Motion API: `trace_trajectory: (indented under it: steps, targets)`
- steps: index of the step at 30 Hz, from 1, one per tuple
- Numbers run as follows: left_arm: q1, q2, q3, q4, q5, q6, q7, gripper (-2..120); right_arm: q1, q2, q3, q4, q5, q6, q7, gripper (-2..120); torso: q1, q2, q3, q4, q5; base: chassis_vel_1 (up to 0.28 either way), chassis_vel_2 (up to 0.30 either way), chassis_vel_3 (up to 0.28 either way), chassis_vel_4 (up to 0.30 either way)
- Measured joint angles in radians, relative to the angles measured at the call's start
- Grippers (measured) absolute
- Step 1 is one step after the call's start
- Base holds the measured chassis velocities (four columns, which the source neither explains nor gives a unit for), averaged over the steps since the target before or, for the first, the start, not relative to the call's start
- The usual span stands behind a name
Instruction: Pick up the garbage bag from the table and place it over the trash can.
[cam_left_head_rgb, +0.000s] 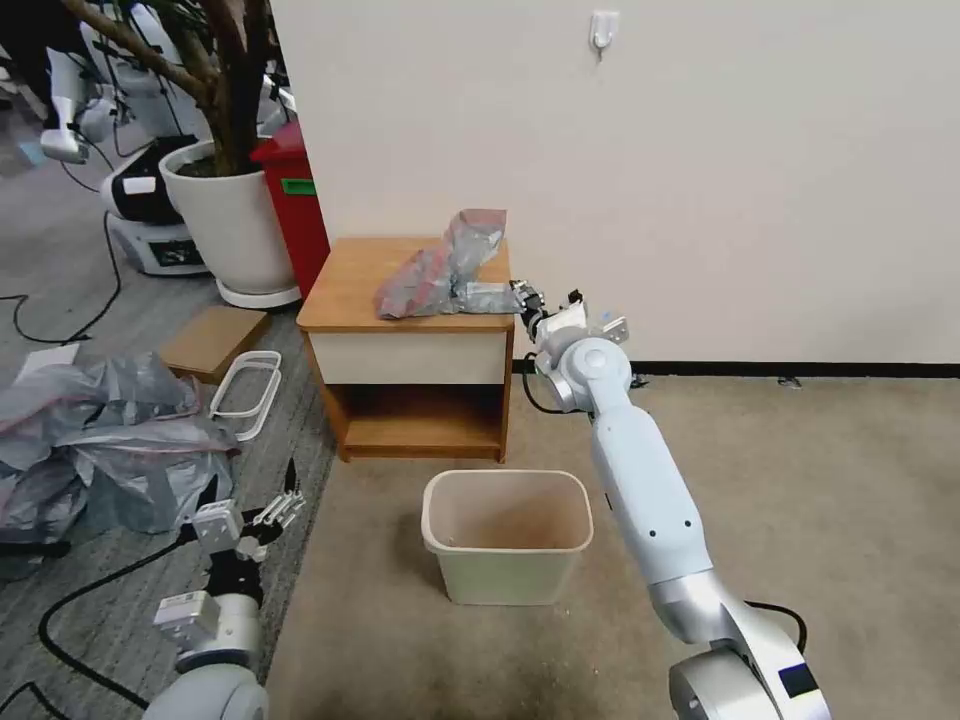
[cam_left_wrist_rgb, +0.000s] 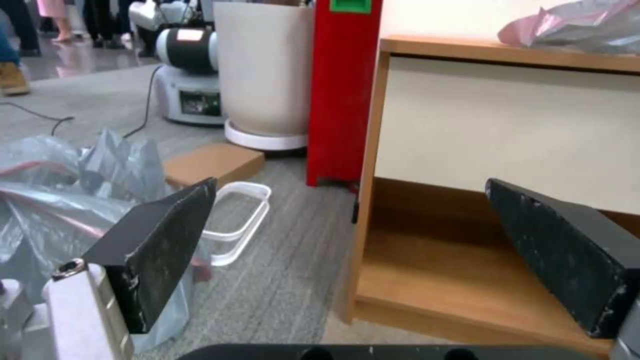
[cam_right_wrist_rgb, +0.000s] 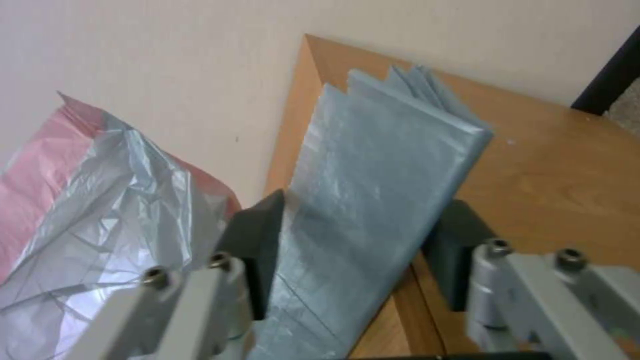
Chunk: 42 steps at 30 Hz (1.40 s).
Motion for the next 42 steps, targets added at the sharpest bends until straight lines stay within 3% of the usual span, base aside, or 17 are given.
trace_trajectory:
  steps: [10,12,26,29,33,42]
  targets:
    - [0.002,-0.008,0.002,0.011,0.021,-0.008,-0.002,100,-0.001,0.000,0.001,-0.010,-0.020,0.016,-0.019,13,0.000,0.000,0.000,0.0000,0.0000,0.000,0.000,0.000,0.000]
    - [0.002,-0.012,0.004,0.014,0.025,-0.012,-0.002,100,-0.003,0.000,0.001,-0.011,-0.029,0.021,-0.026,2,0.000,0.000,0.000,0.0000,0.0000,0.000,0.000,0.000,0.000]
    - [0.006,-0.024,0.005,0.030,0.034,-0.029,-0.002,100,-0.055,-0.042,-0.018,0.054,-0.052,0.046,-0.030,0,0.000,0.000,0.000,0.0003,0.0000,0.000,0.000,0.000,0.000]
    - [0.005,-0.024,0.007,0.034,0.035,-0.032,-0.002,100,-0.096,-0.073,-0.034,0.107,-0.051,0.045,-0.020,0,0.000,0.000,0.000,0.0001,0.0001,0.000,0.000,0.000,0.000]
    - [-0.007,-0.019,0.008,0.046,0.035,-0.033,-0.006,100,-0.212,-0.133,-0.062,0.292,-0.036,0.037,0.019,0,0.000,0.000,0.000,0.0000,0.0003,0.000,0.000,0.000,0.000]
    - [-0.018,-0.020,0.020,0.057,0.037,-0.037,-0.008,100,-0.490,-0.171,-0.118,0.605,-0.031,0.010,0.102,0,0.000,0.000,0.000,0.0000,0.0000,0.000,0.000,0.000,0.000]
